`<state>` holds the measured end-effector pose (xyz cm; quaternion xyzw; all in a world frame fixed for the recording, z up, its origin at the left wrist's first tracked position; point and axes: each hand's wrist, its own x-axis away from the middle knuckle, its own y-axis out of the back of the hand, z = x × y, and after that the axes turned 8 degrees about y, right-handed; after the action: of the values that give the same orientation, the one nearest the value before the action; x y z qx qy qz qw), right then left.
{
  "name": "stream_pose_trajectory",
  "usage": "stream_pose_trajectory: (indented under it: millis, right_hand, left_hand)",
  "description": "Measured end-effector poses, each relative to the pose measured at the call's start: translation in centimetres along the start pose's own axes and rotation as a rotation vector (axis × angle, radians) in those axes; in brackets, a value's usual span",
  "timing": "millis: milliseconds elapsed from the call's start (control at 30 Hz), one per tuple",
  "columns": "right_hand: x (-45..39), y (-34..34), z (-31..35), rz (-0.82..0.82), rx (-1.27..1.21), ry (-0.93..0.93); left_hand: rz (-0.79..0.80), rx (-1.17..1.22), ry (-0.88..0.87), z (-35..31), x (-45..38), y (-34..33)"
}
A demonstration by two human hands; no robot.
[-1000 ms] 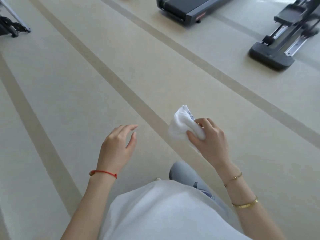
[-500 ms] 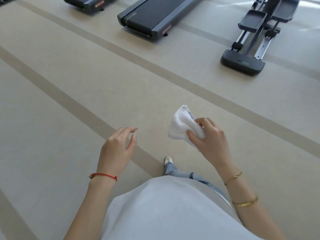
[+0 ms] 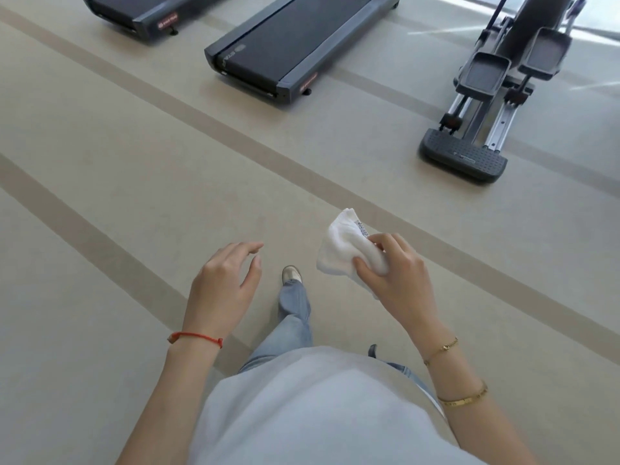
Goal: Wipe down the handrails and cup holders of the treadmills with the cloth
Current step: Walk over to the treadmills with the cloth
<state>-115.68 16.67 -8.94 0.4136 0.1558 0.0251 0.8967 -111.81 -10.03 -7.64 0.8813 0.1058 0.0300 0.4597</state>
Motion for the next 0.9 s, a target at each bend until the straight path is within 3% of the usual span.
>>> stream_pose_trajectory:
  millis: [467,900]
  right_hand:
    - [-31.3,-4.9,-5.2,-0.057,0.038,-0.035]
    - [-52.6,-8.0,-12.4,-0.06,0.033,-0.085]
  left_hand:
    - [0.0,-0.015,-0.072,-1.3,-33.2,-1.2]
    - [0.059,-0.001,-0.13,-4.0,-57.7,-5.4]
